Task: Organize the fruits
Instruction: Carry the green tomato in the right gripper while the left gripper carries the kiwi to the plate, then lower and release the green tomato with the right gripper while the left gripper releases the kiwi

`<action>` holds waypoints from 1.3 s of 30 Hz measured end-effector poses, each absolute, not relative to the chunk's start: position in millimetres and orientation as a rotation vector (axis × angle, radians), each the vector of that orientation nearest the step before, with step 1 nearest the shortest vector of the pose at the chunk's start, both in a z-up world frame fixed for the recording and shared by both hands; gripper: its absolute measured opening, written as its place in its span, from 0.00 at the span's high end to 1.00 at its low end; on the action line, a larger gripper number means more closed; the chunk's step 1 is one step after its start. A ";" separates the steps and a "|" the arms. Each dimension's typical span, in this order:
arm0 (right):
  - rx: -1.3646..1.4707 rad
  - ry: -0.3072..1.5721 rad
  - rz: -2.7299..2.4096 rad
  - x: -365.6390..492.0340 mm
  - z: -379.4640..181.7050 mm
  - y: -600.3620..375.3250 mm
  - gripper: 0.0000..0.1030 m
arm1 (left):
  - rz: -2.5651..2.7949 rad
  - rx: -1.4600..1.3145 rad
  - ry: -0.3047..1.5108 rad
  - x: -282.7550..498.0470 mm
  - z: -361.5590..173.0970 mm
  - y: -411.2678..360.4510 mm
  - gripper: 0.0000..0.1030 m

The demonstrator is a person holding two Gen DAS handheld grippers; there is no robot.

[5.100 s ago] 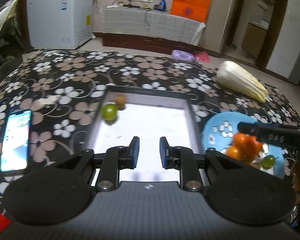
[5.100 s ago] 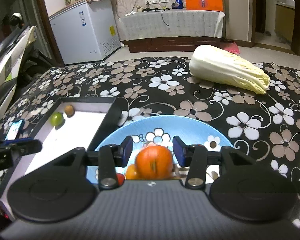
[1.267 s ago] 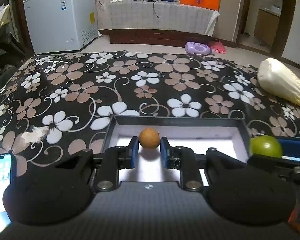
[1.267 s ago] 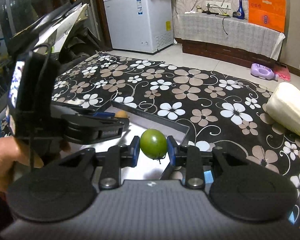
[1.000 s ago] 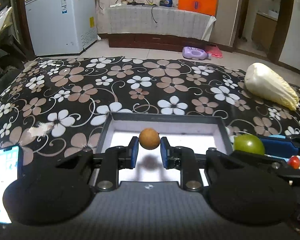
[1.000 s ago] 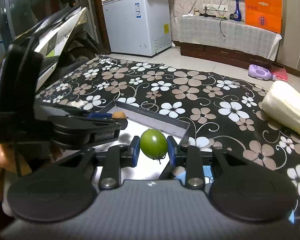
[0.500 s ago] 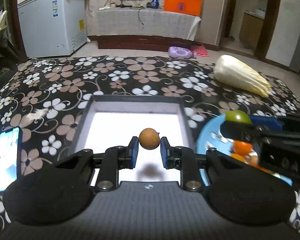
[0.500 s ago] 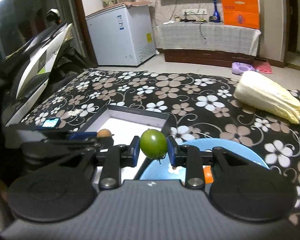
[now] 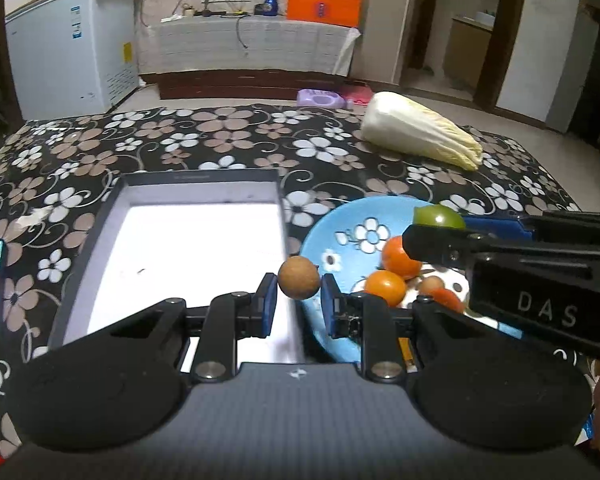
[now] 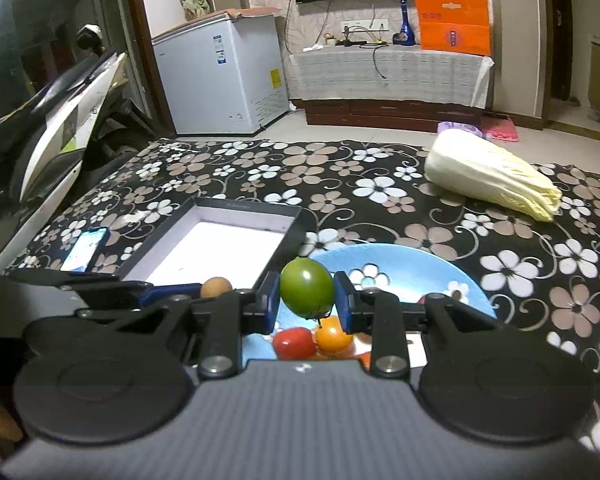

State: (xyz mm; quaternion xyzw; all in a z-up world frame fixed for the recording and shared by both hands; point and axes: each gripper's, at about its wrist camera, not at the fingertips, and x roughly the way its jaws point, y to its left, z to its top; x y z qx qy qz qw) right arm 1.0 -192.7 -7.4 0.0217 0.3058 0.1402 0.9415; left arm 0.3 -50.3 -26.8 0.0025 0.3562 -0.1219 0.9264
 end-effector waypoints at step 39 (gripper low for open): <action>0.073 0.695 0.190 15.2 -27.3 -240.7 0.68 | -0.424 0.045 0.759 14.3 -45.5 -119.9 0.73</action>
